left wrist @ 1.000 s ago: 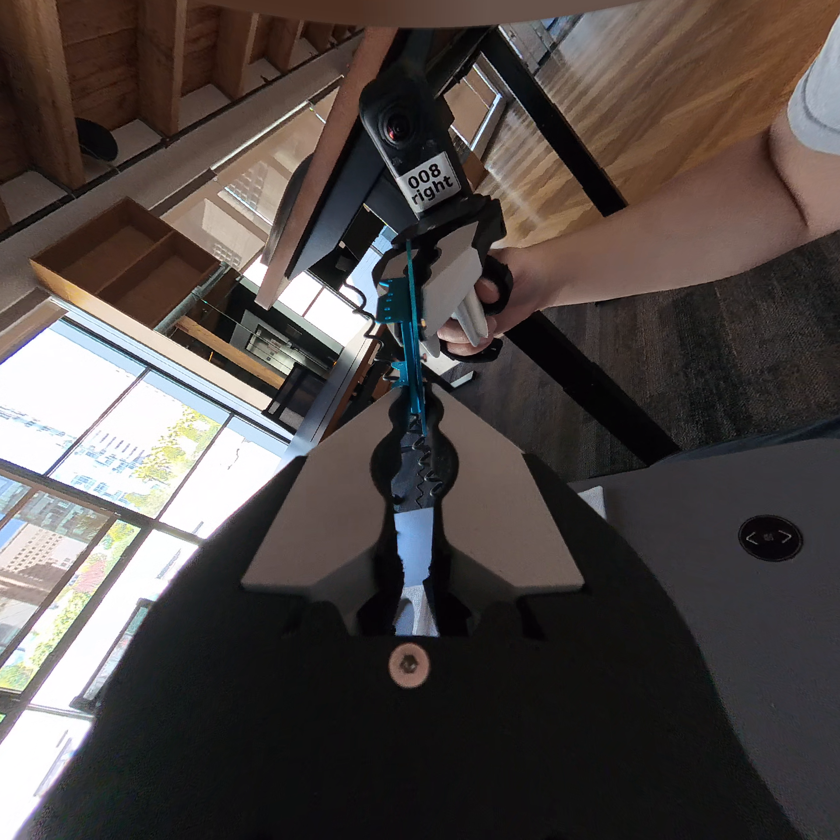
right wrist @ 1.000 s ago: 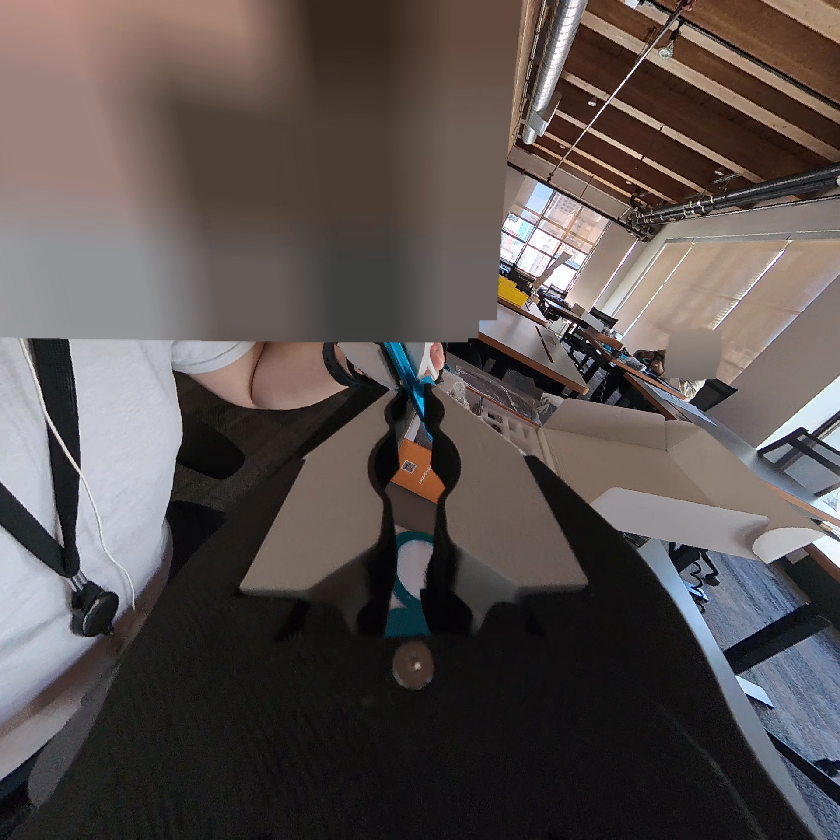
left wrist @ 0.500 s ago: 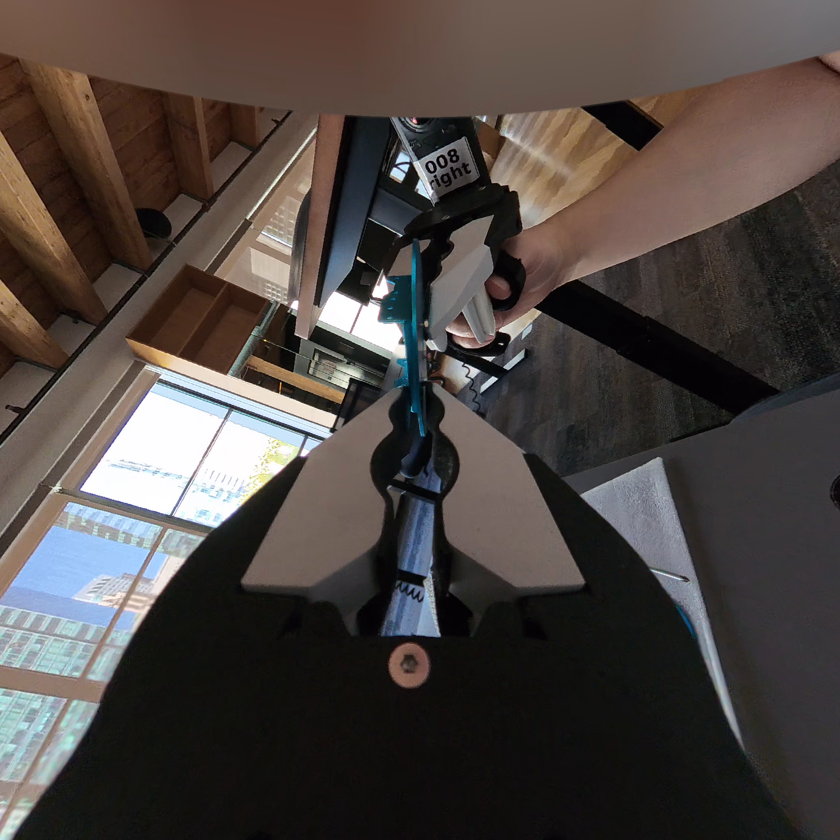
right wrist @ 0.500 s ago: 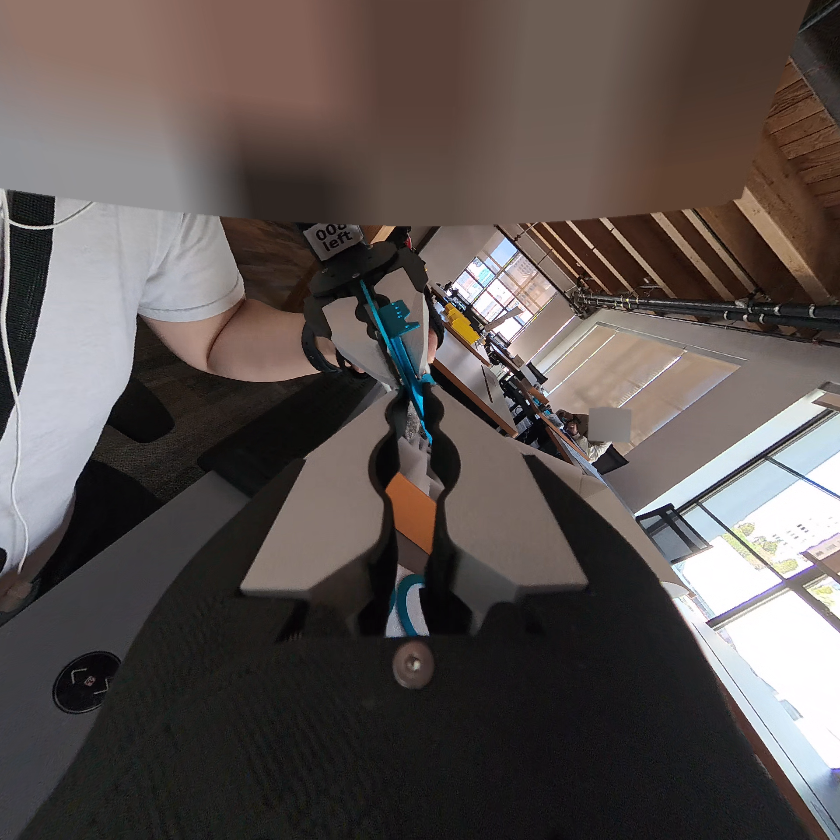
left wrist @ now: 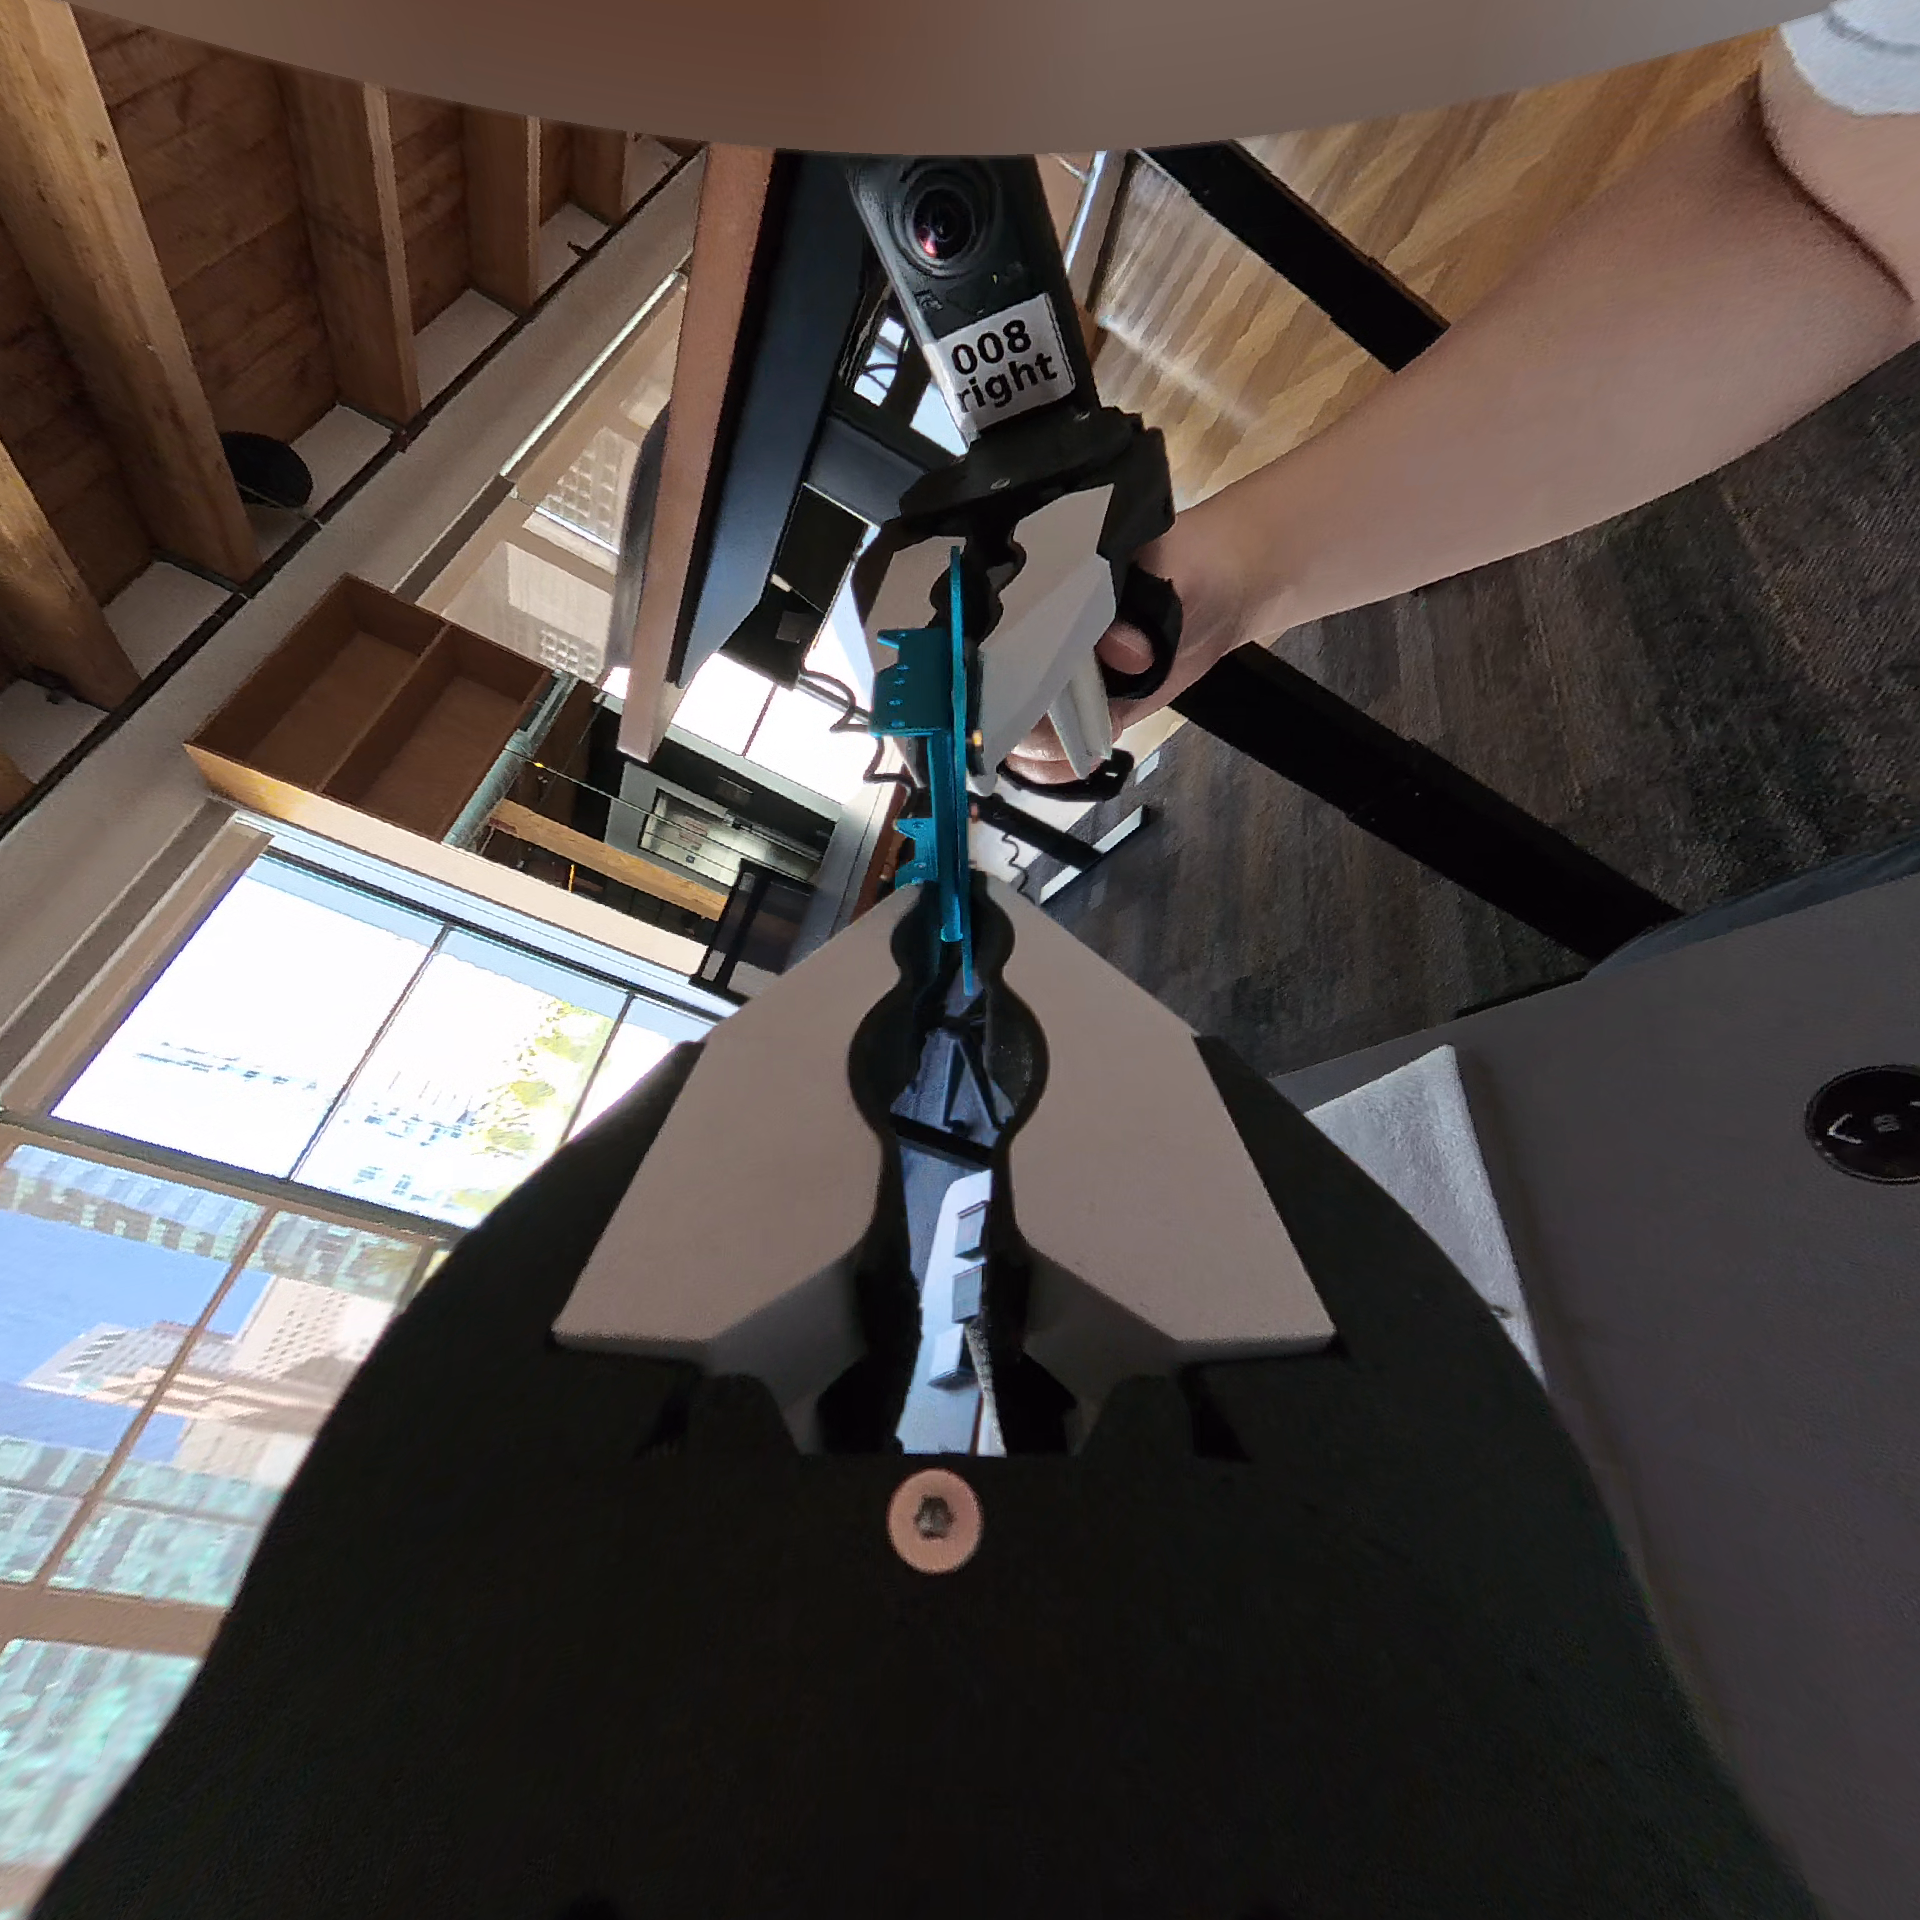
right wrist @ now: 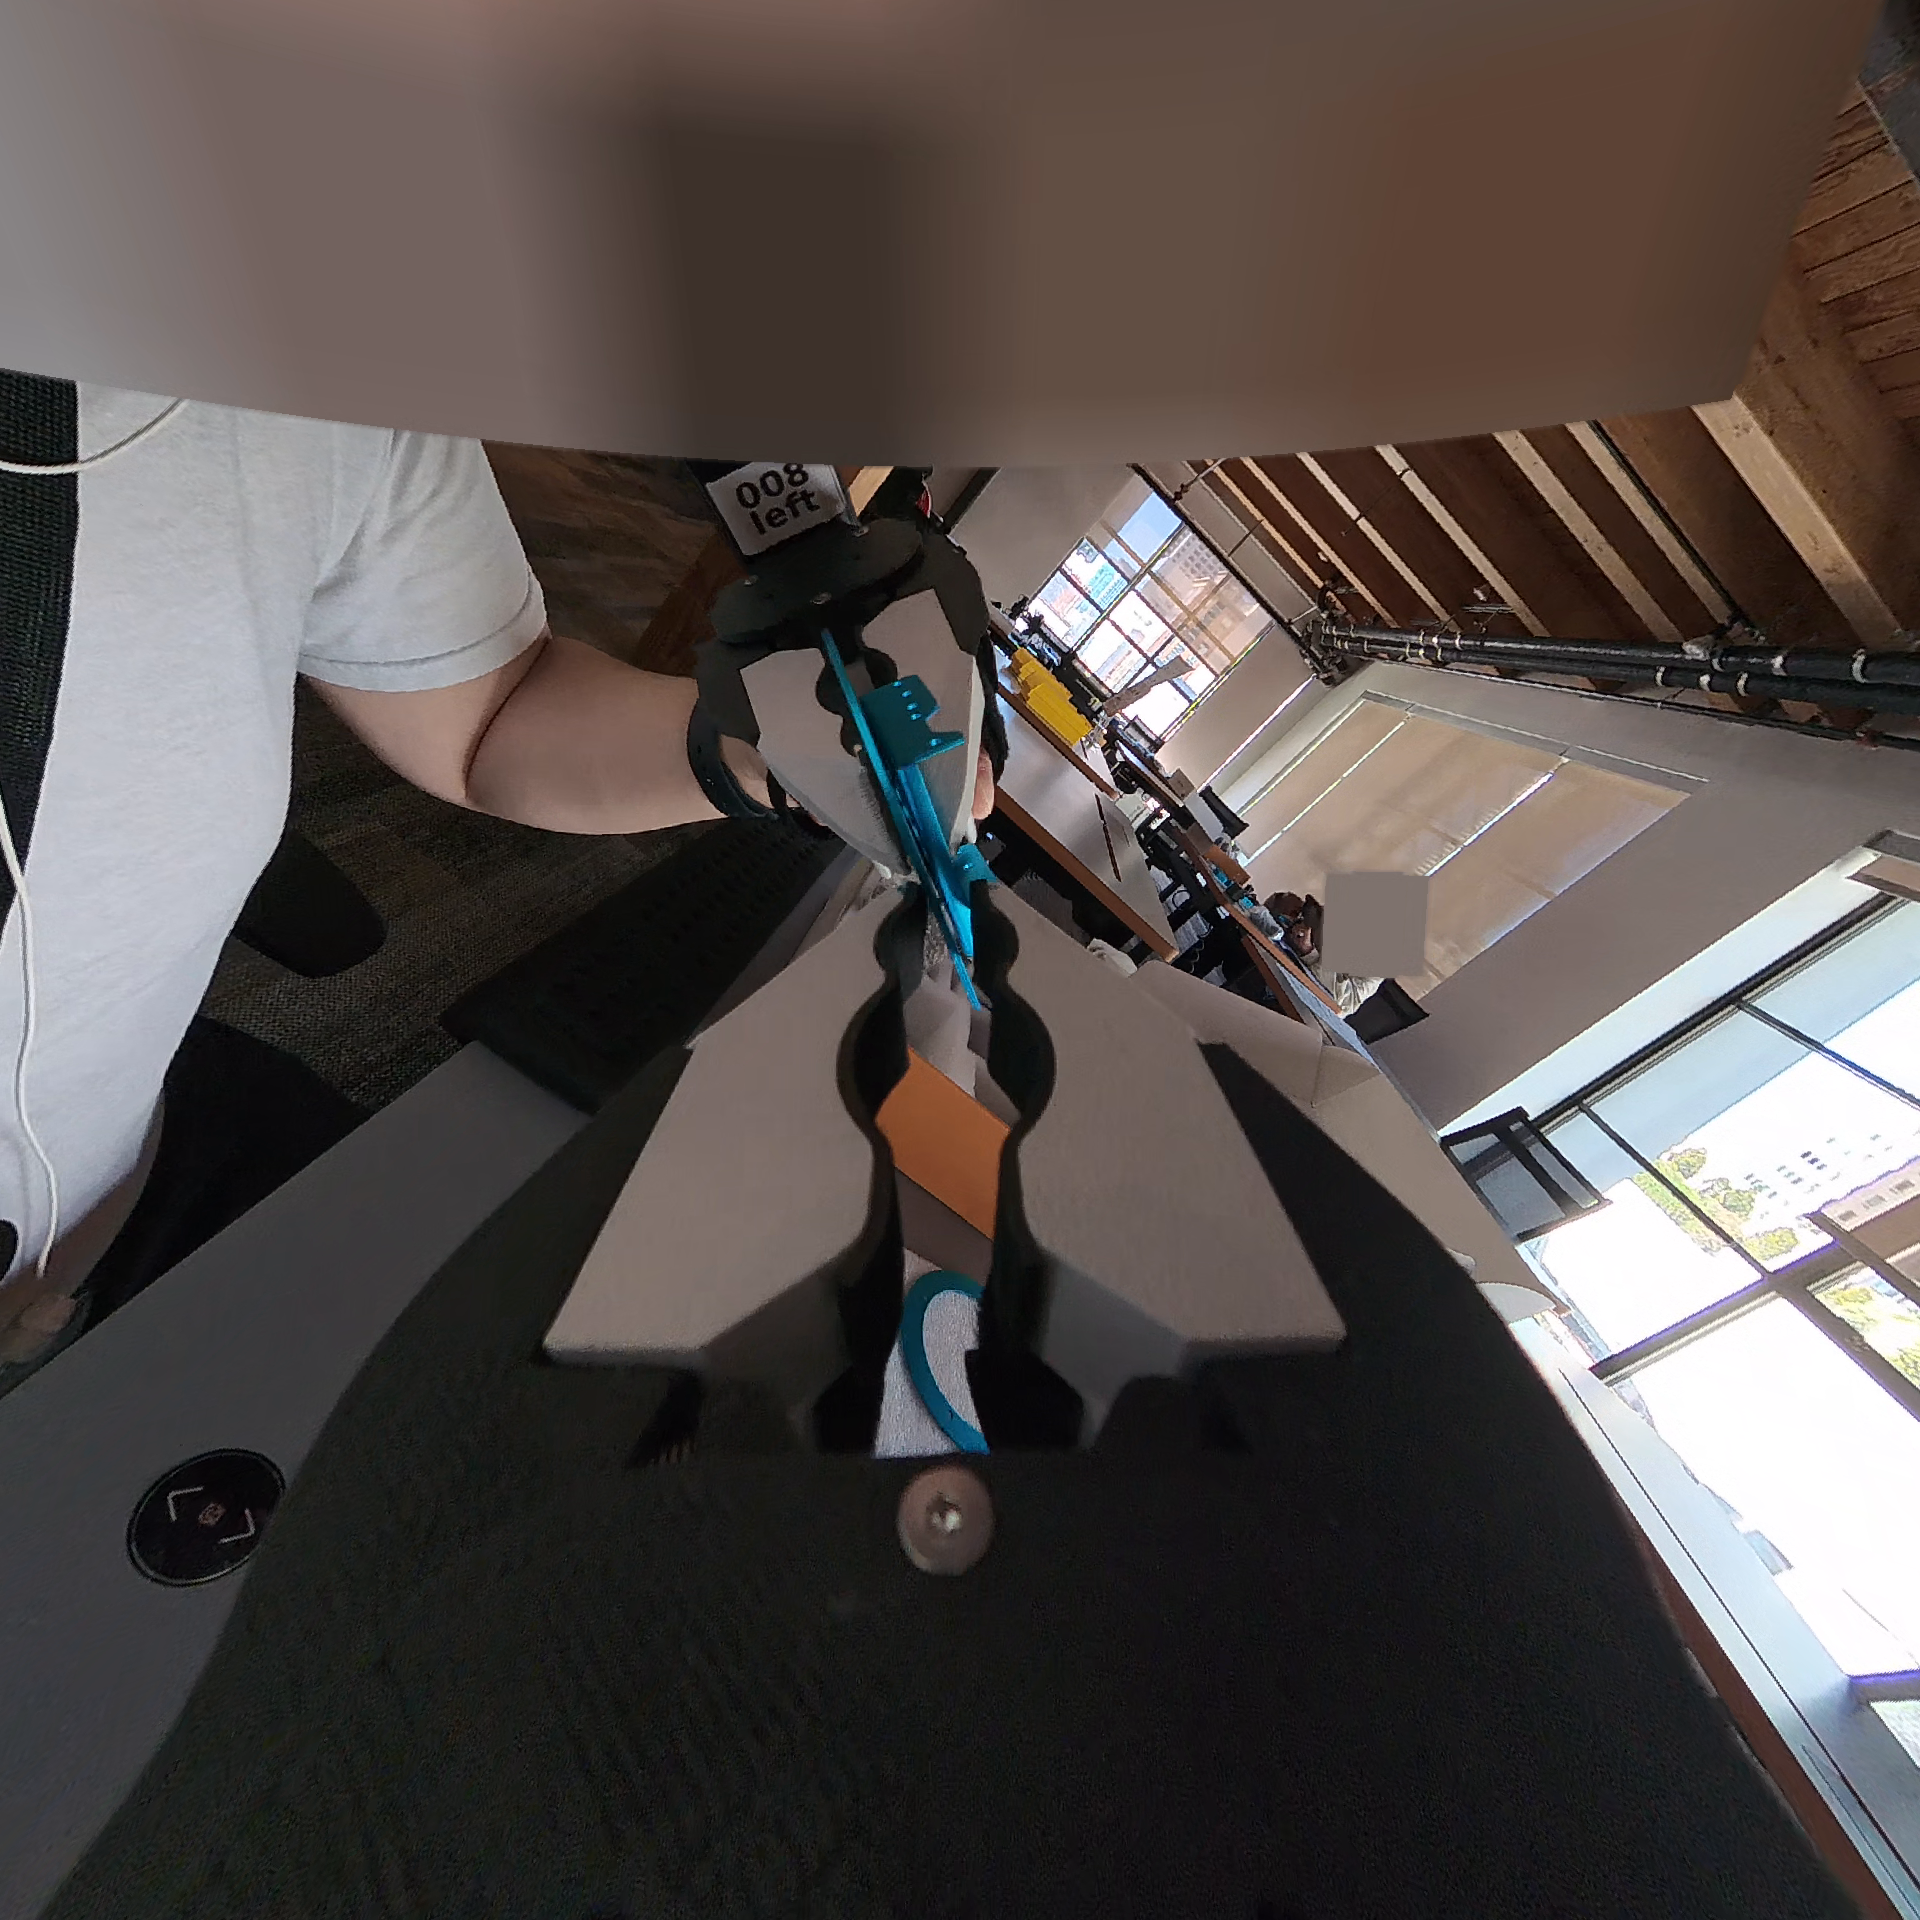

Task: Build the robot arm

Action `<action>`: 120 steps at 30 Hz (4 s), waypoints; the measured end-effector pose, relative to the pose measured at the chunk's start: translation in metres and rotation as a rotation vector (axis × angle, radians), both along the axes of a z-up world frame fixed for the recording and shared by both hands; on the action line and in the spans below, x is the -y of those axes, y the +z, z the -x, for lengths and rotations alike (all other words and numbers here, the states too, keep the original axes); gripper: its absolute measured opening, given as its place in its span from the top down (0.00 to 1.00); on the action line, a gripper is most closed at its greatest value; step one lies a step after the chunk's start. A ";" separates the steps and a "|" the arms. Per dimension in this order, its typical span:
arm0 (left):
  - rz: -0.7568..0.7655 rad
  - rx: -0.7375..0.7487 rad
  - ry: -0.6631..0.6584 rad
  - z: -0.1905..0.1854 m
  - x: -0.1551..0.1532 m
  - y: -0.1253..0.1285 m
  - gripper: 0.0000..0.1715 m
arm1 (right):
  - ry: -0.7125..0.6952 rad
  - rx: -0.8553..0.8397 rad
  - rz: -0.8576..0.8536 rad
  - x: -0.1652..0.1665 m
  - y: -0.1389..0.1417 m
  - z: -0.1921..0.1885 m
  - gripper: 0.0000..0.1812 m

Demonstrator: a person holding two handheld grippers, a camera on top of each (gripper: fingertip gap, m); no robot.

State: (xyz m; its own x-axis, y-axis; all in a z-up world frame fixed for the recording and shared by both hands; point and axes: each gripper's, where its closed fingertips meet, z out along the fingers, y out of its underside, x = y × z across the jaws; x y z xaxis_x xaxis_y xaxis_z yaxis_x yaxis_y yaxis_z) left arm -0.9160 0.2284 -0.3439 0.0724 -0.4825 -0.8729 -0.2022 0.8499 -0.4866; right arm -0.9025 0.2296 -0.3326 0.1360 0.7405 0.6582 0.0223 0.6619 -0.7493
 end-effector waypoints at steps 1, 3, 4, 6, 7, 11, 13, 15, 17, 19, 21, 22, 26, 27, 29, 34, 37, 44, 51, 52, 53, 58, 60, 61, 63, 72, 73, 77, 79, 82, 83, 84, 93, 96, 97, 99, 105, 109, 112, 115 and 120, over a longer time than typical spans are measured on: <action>0.024 0.006 -0.011 0.001 -0.001 0.001 0.99 | -0.007 -0.001 0.006 -0.002 0.000 0.000 0.95; 0.070 0.023 -0.029 0.003 -0.005 0.003 0.99 | -0.022 -0.005 0.031 -0.007 0.000 -0.001 0.92; 0.094 0.032 -0.039 0.005 -0.007 0.005 0.99 | -0.019 -0.009 0.049 -0.009 0.000 -0.002 0.91; 0.135 0.048 -0.062 0.008 -0.010 0.009 0.99 | -0.033 -0.043 0.070 -0.016 0.006 -0.004 0.91; 0.149 0.053 -0.069 0.009 -0.013 0.010 0.98 | -0.029 -0.054 0.075 -0.017 0.008 -0.003 0.91; 0.188 0.064 -0.071 0.014 -0.027 0.021 0.98 | -0.030 -0.053 0.072 -0.024 0.017 0.001 0.90; 0.218 0.069 -0.084 0.015 -0.030 0.028 0.98 | -0.033 -0.057 0.069 -0.026 0.022 0.001 0.90; 0.230 0.068 -0.089 0.016 -0.033 0.033 0.98 | -0.036 -0.065 0.072 -0.028 0.027 0.000 0.89; 0.227 0.064 -0.082 0.015 -0.035 0.035 0.98 | -0.040 -0.070 0.074 -0.029 0.028 -0.002 0.88; 0.223 0.058 -0.075 0.015 -0.035 0.035 0.98 | -0.041 -0.071 0.088 -0.030 0.027 -0.005 0.88; 0.222 0.060 -0.074 0.015 -0.035 0.034 0.98 | -0.047 -0.066 0.108 -0.032 0.022 -0.009 0.89; 0.222 0.062 -0.073 0.015 -0.035 0.033 0.98 | -0.053 -0.053 0.120 -0.035 0.017 -0.011 0.89; 0.203 0.064 -0.057 0.018 -0.036 0.031 0.98 | -0.190 0.061 0.360 -0.079 -0.031 -0.031 0.92; 0.187 0.059 -0.044 0.020 -0.037 0.030 0.99 | -0.235 0.083 0.507 -0.095 -0.048 -0.039 0.92; 0.148 0.048 -0.010 0.023 -0.039 0.026 0.99 | -0.326 0.097 0.847 -0.123 -0.086 -0.054 0.92; 0.055 0.002 0.082 0.033 -0.045 0.008 0.99 | -0.560 0.178 1.436 -0.154 -0.184 -0.076 0.94; -0.021 -0.027 0.150 0.041 -0.053 -0.007 0.99 | -0.696 0.259 1.590 -0.161 -0.218 -0.072 0.93; -0.152 -0.095 0.211 0.060 -0.057 -0.043 0.98 | -1.081 0.534 1.752 -0.174 -0.274 -0.063 0.87; -0.194 -0.145 0.214 0.079 -0.048 -0.068 0.98 | -1.267 0.632 1.852 -0.174 -0.291 -0.047 0.80; -0.199 -0.149 0.218 0.081 -0.046 -0.070 0.98 | -1.254 0.610 1.895 -0.174 -0.288 -0.042 0.79; -0.206 -0.152 0.223 0.084 -0.044 -0.072 0.98 | -1.241 0.582 1.920 -0.176 -0.286 -0.038 0.79; -0.207 -0.147 0.234 0.097 -0.032 -0.077 0.99 | -1.352 0.611 1.948 -0.180 -0.296 -0.047 0.87; -0.210 -0.145 0.243 0.101 -0.027 -0.077 0.99 | -1.366 0.668 1.913 -0.180 -0.296 -0.047 0.87; -0.211 -0.147 0.247 0.103 -0.026 -0.078 0.99 | -1.377 0.682 1.899 -0.180 -0.297 -0.046 0.87; -0.222 -0.151 0.263 0.107 -0.024 -0.079 0.99 | -1.401 0.725 1.866 -0.177 -0.297 -0.045 0.87; -0.261 -0.189 0.315 0.109 -0.012 -0.084 0.98 | -1.317 0.747 1.616 -0.172 -0.282 -0.034 0.90; -0.259 -0.189 0.313 0.108 -0.010 -0.084 0.98 | -1.273 0.689 1.577 -0.173 -0.272 -0.032 0.90; -0.250 -0.188 0.303 0.101 -0.003 -0.083 0.98 | -0.978 0.401 1.410 -0.165 -0.216 -0.019 0.90; -0.244 -0.177 0.289 0.095 0.001 -0.083 0.98 | -0.836 0.259 1.291 -0.156 -0.182 -0.019 0.90; -0.254 -0.164 0.274 0.085 0.006 -0.082 0.98 | -0.656 0.088 1.146 -0.132 -0.135 -0.025 0.91; -0.263 -0.159 0.269 0.082 0.008 -0.081 0.98 | -0.593 0.044 1.104 -0.121 -0.119 -0.025 0.90; -0.269 -0.156 0.263 0.079 0.010 -0.080 0.98 | -0.531 -0.002 1.049 -0.110 -0.100 -0.025 0.90; -0.311 -0.112 0.189 0.054 0.038 -0.061 0.98 | -0.071 -0.190 0.664 0.026 0.061 0.016 0.91; -0.295 -0.104 0.143 0.050 0.052 -0.055 0.98 | -0.016 -0.128 0.649 0.052 0.072 0.035 0.91; -0.291 -0.102 0.130 0.050 0.056 -0.052 0.98 | -0.006 -0.107 0.651 0.057 0.072 0.041 0.90; -0.295 -0.103 0.114 0.052 0.063 -0.047 0.98 | 0.004 -0.088 0.658 0.063 0.071 0.050 0.90; -0.333 -0.107 0.103 0.055 0.079 -0.037 0.98 | 0.075 -0.079 0.725 0.074 0.073 0.065 0.91; -0.341 -0.100 0.098 0.056 0.085 -0.033 0.98 | 0.087 -0.071 0.745 0.074 0.073 0.067 0.90; -0.344 -0.098 0.095 0.056 0.087 -0.032 0.98 | 0.086 -0.063 0.754 0.075 0.072 0.067 0.91; -0.347 -0.100 0.091 0.055 0.088 -0.031 0.98 | 0.088 -0.064 0.756 0.075 0.073 0.066 0.91; -0.351 -0.103 0.089 0.054 0.089 -0.030 0.98 | 0.092 -0.054 0.748 0.078 0.073 0.068 0.91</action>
State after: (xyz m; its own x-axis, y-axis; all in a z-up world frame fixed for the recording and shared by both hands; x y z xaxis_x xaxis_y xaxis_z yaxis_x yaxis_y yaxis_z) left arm -0.9695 0.1394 -0.3742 0.0033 -0.1484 -0.9889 -0.3153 0.9383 -0.1419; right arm -0.9704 0.1519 -0.2598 0.0697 0.9971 -0.0305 -0.0585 -0.0264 -0.9979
